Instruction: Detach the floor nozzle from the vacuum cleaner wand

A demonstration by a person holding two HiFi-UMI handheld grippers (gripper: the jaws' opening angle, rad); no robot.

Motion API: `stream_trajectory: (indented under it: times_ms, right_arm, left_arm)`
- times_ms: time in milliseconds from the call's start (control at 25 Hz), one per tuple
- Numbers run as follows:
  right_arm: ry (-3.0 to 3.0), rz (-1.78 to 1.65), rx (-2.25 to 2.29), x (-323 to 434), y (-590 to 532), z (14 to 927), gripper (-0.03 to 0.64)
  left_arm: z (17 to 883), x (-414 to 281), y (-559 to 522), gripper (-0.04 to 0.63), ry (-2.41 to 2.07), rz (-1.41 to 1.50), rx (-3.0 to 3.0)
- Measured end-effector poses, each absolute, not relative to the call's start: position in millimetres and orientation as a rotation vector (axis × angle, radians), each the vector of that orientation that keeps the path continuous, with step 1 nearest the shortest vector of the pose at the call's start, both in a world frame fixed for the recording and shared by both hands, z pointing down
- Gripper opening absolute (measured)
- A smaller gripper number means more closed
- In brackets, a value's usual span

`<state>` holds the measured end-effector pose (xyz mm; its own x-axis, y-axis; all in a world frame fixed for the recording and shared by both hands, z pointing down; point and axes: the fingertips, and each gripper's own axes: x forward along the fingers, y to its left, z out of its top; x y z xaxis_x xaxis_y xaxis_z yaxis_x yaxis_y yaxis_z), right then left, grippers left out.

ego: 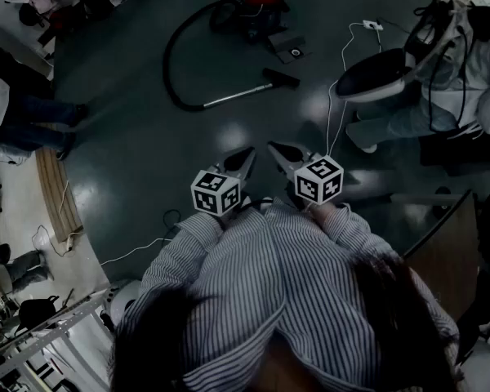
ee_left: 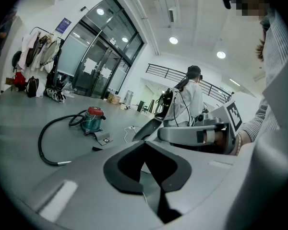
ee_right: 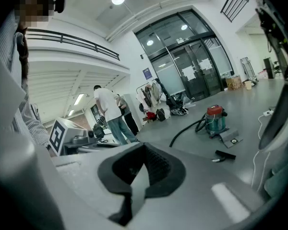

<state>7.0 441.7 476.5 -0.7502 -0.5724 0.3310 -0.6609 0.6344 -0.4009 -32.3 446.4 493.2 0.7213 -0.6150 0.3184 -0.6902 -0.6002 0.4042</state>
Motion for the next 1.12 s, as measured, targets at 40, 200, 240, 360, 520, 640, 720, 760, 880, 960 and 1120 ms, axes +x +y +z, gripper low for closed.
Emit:
stream_trajectory:
  times_ms: [40, 200, 240, 360, 520, 640, 720, 760, 880, 960, 1120]
  right_arm:
    - [-2.680, 0.760, 1.028, 7.7, 441.5, 476.0, 0.002]
    - [-2.677, 0.761, 1.039, 11.1, 436.9, 476.0, 0.002]
    - [-2.677, 0.760, 1.037, 11.8, 435.4, 476.1, 0.002]
    - [-2.676, 0.751, 1.029, 12.0, 433.7, 476.8, 0.002]
    - [-2.674, 0.742, 1.020, 12.0, 430.9, 478.1, 0.002]
    - [-2.686, 0.748, 1.031, 17.2, 424.0, 477.4, 0.002]
    - [-2.718, 0.769, 1.056, 20.4, 419.6, 474.0, 0.002]
    - [-2.737, 0.789, 1.074, 22.6, 418.2, 471.9, 0.002]
    - [-2.769, 0.826, 1.119, 32.8, 412.7, 465.8, 0.002]
    - [-2.770, 0.824, 1.121, 40.1, 404.8, 463.7, 0.002]
    - [-2.764, 0.826, 1.071, 54.5, 388.8, 469.8, 0.002]
  left_arm:
    - [492.6, -32.9, 446.5, 0.006, -0.993, 0.197, 2.419]
    - [491.6, -32.1, 441.7, 0.006, -0.997, 0.192, 2.420]
    - [491.7, -31.3, 439.9, 0.006, -0.998, 0.192, 2.420]
    - [492.8, -31.0, 436.9, 0.006, -1.004, 0.198, 2.414]
    - [494.9, -31.1, 432.6, 0.006, -1.015, 0.207, 2.407]
    - [495.8, -27.9, 426.2, 0.006, -1.018, 0.203, 2.403]
    - [497.0, -27.4, 423.8, 0.006, -1.021, 0.199, 2.399]
    - [497.7, -27.6, 423.6, 0.006, -1.022, 0.197, 2.395]
    - [496.2, -28.2, 418.5, 0.006, -1.036, 0.176, 2.377]
    - [492.4, -25.9, 408.6, 0.006, -1.045, 0.150, 2.368]
    - [492.0, -10.8, 386.2, 0.006, -1.062, 0.117, 2.352]
